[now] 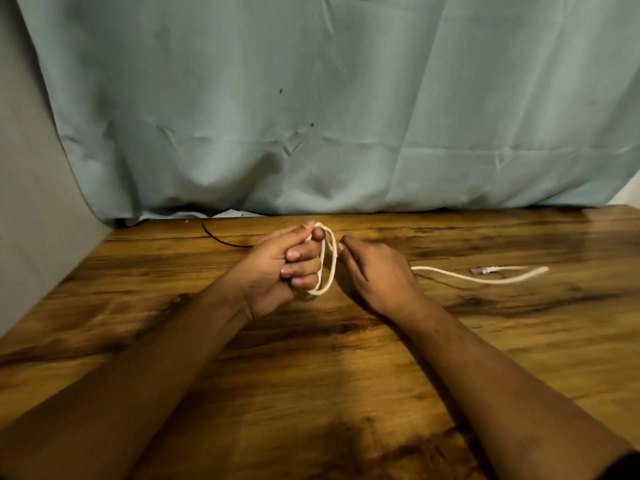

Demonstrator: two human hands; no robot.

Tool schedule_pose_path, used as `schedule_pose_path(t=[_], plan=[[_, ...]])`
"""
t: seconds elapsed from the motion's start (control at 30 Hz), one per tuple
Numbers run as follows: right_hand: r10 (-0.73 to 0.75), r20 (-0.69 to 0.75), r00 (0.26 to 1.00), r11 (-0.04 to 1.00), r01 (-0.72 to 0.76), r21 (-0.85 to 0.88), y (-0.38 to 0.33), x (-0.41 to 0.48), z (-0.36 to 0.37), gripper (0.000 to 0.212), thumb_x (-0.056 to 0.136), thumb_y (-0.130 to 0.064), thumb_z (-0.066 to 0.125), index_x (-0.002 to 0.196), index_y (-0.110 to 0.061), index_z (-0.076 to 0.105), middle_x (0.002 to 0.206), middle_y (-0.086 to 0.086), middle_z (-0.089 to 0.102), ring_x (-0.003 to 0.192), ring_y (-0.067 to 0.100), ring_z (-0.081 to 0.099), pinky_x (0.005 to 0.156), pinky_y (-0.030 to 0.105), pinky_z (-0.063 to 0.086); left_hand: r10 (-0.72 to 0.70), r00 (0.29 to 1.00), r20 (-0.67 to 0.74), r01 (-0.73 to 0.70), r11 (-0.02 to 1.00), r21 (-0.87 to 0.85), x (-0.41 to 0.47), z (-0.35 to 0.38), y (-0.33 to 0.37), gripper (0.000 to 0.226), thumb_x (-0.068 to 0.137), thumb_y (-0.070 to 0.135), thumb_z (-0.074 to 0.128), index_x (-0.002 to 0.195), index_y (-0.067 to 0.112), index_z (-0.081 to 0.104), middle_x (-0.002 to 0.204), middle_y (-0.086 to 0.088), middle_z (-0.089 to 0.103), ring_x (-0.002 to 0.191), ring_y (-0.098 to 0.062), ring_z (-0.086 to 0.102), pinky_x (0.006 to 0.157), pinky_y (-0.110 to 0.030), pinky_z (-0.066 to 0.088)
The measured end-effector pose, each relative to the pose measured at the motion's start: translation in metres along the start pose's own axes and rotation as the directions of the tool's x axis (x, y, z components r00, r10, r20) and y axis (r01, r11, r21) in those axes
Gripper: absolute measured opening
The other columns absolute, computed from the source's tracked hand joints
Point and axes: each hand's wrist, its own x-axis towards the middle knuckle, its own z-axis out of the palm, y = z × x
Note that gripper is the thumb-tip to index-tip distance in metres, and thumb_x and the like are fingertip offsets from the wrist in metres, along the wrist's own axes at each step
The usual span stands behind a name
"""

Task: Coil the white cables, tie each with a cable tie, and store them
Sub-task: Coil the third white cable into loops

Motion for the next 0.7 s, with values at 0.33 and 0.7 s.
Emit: schedule_pose_path(t=[0.33,0.7], plan=[[-0.228,0.245,0.942,0.938,0.280,-0.205,-0.036,-0.005,0.010,0.027,0.106,-0.043,0.040,0.119,-0.025,0.053,0.107,0.006,0.071,0.092,0.036,0.069,0.066,0.040,0.047,0.056,0.949,-0.309,-0.115,0.978,-0.175,0.011,-0.033,0.019,0.032,0.108,0.029,0.041,0.084,0.016,0.058,0.120,-0.022,0.072,0.115,-0.038,0.069,0.091,-0.054,0.058],[-0.385,0.207,0.899,0.904,0.413,-0.109,-0.056,-0.006,-0.017,0.014,0.102,-0.036,0.051,0.102,-0.024,0.059,0.099,0.001,0.071,0.088,0.029,0.068,0.064,0.033,0.035,0.125,0.853,-0.506,-0.133,0.991,0.020,0.016,-0.041,0.020,0.025,0.108,0.021,0.043,0.095,0.009,0.062,0.147,-0.027,0.051,0.139,-0.045,0.045,0.114,-0.053,0.039]])
